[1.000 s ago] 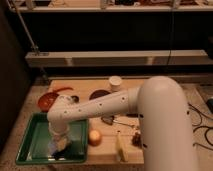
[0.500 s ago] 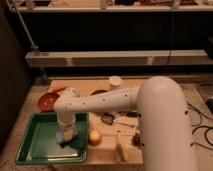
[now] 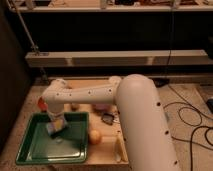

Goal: Wipe tray with sponge

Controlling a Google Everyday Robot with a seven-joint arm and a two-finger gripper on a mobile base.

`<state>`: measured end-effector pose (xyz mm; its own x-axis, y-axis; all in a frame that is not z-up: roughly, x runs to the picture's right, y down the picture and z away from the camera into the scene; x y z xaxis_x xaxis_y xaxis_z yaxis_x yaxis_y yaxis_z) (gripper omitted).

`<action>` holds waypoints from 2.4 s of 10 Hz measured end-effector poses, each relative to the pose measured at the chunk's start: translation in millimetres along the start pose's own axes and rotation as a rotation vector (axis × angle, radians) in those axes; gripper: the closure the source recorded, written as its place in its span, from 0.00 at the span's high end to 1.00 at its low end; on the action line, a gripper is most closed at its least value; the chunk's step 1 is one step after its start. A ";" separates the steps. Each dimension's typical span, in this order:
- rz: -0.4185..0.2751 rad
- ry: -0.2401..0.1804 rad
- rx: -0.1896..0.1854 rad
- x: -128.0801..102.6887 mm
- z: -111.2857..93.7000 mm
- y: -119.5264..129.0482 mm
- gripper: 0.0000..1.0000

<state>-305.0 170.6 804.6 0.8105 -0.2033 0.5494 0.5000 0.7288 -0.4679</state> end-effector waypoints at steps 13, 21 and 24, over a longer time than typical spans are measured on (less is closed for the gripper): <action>-0.081 0.001 -0.110 -22.5 17.7 112.9 0.13; 0.061 0.037 -0.084 59.8 8.1 56.4 0.13; 0.002 0.009 -0.047 13.4 9.7 18.1 0.13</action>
<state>-288.0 187.3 810.2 0.8140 -0.2079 0.5424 0.5120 0.6978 -0.5009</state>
